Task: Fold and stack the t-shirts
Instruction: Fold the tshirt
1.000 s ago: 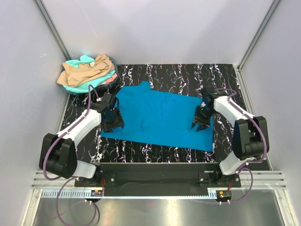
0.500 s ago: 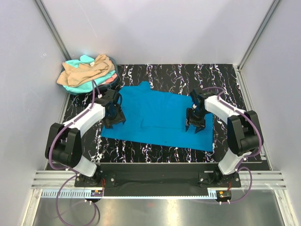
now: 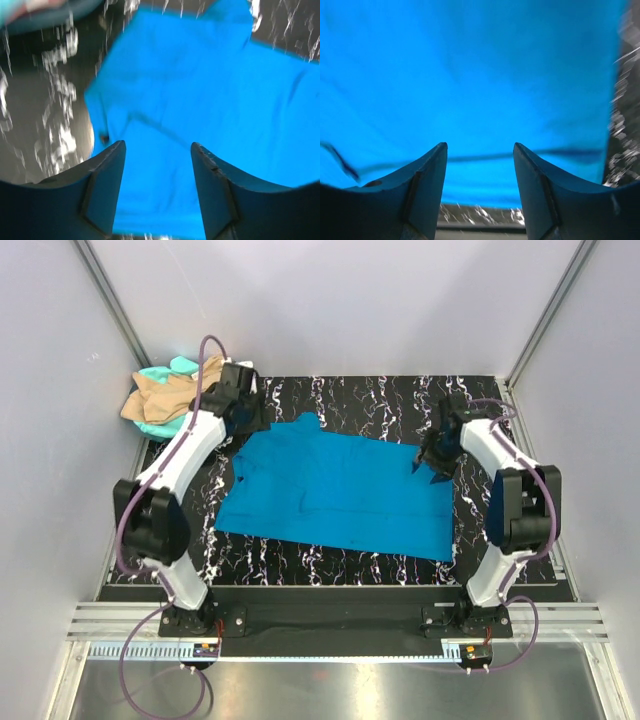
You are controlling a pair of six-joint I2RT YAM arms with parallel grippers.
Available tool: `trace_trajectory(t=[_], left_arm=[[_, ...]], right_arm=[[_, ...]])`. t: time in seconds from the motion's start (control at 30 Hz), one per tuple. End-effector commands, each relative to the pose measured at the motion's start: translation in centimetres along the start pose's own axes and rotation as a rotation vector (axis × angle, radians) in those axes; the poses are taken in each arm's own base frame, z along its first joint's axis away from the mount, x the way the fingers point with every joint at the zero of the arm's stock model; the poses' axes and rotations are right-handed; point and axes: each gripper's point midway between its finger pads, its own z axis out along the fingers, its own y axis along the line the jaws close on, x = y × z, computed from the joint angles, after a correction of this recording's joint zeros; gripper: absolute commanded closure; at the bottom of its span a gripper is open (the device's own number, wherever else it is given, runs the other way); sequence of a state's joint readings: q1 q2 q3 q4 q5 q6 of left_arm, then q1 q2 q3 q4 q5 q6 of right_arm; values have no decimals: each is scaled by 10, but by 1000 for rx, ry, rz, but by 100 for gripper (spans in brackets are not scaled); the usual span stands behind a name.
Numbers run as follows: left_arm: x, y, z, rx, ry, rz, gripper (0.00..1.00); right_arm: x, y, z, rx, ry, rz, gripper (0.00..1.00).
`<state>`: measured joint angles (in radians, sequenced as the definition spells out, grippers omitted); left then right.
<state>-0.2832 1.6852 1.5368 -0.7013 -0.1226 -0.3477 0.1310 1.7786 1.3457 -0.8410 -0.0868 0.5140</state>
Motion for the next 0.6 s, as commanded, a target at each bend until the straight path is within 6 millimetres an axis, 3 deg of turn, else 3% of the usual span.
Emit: trace_trajectory(t=[0.0, 0.27, 0.37, 0.4, 0.57], left_arm=[[-3, 6, 33, -39, 49, 106, 42], [-19, 0, 49, -65, 28, 23, 38], [-14, 0, 46, -54, 33, 7, 38], [-10, -1, 44, -47, 39, 6, 38], [1, 3, 40, -50, 62, 12, 38]], right_arm=[[-43, 4, -2, -20, -74, 49, 38], [-56, -29, 45, 183, -32, 42, 37], [-45, -47, 59, 215, -13, 116, 37], [-33, -58, 65, 235, 15, 149, 37], [-19, -109, 69, 313, 34, 247, 36]])
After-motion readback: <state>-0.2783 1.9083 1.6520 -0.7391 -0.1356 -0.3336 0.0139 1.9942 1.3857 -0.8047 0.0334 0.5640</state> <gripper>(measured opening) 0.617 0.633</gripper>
